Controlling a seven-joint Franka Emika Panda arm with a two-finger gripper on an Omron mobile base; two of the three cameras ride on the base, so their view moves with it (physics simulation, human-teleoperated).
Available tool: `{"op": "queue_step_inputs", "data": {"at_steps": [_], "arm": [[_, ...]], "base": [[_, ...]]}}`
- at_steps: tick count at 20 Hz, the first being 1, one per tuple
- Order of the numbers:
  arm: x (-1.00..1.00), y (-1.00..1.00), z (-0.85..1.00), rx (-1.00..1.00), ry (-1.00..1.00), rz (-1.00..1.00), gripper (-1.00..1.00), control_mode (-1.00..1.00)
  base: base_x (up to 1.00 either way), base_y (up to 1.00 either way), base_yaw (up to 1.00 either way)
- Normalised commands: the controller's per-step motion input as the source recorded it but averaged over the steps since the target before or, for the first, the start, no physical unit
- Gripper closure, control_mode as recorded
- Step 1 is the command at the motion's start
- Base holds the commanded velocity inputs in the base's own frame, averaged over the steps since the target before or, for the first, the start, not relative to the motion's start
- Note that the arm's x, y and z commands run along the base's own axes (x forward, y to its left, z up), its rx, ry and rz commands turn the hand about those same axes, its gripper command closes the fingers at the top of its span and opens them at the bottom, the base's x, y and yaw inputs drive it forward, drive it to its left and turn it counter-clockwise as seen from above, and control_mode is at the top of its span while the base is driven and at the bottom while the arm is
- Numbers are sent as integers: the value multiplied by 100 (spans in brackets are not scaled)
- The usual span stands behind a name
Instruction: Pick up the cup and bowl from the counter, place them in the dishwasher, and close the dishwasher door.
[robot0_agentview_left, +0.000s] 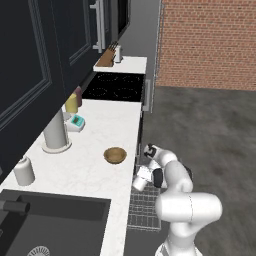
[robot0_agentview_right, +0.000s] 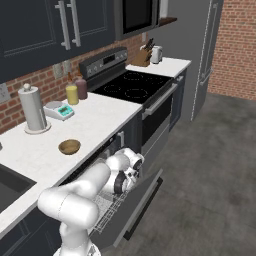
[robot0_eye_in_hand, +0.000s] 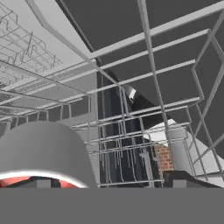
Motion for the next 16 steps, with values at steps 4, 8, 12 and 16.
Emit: {"op": "queue_step_inputs", "data": {"at_steps": [4,8,12,16], "arm": [[-54,0,43,0,-12,0,-100,-100],[-62,0,79,0,-11,0,-100,-100],[-43,1,84,0,-3,0,-100,-100],[-46,0,81,0,-3,0,-100,-100]], "base": [[0,0,0],[0,0,0],[0,0,0],[0,0,0]]}}
